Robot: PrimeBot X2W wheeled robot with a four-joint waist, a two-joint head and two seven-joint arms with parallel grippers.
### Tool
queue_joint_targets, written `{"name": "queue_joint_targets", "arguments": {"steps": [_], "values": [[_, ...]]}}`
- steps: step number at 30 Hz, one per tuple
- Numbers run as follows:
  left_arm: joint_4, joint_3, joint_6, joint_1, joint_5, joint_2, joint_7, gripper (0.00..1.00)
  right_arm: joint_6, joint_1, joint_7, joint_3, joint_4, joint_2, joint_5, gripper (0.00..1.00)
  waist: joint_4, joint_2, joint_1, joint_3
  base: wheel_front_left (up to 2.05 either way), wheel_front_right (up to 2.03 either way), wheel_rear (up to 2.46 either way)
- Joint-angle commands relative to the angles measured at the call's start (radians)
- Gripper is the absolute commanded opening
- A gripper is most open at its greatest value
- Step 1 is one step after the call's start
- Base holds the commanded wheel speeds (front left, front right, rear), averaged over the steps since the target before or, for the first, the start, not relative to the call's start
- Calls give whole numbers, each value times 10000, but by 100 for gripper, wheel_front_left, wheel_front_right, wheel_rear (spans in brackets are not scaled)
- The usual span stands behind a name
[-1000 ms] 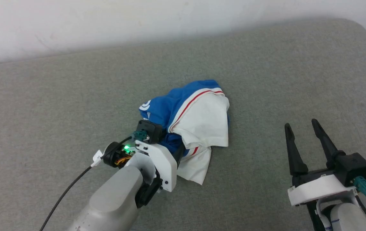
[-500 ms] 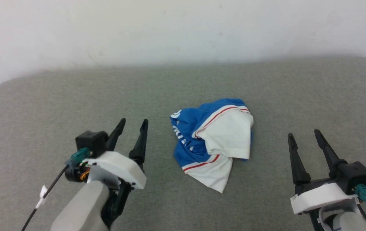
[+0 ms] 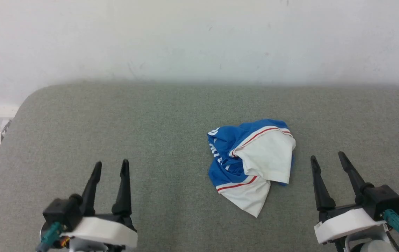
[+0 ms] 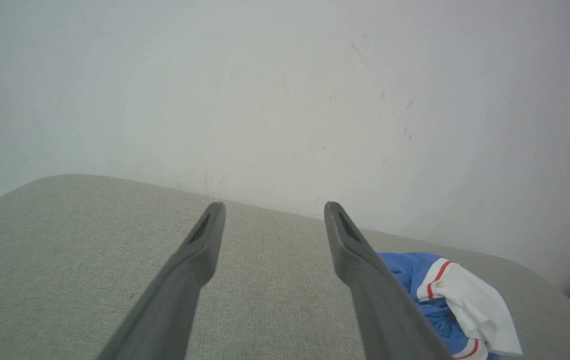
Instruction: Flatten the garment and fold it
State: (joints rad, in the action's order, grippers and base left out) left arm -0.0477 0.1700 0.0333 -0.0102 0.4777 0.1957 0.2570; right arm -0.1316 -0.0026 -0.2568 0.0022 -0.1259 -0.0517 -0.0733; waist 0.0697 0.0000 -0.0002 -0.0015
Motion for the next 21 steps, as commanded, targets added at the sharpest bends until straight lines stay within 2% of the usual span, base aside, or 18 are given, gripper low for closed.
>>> {"name": "queue_joint_targets", "arguments": {"steps": [1,5,10,17,21], "values": [[27,-169,-239,301,-490,-208,45,100,9,161,-49,-6,-54,14,-102,100,49,0,2,-71,0,0,0],[10,-308,-637,716,-1596,-571,46,100,9,226,-49,-16,-129,14,-152,100,104,0,2,-127,0,0,0],[72,-402,-704,992,-2754,-890,46,100,9,228,-49,-31,-227,15,-219,100,170,0,2,-118,0,0,0],[72,-531,-873,916,-3347,-1193,47,100,9,193,-35,-67,-403,15,-166,100,377,0,2,99,0,0,0],[4,-448,-1005,775,-3543,-1281,47,100,9,-82,846,223,-515,15,-63,100,633,0,2,372,0,0,0]]}}
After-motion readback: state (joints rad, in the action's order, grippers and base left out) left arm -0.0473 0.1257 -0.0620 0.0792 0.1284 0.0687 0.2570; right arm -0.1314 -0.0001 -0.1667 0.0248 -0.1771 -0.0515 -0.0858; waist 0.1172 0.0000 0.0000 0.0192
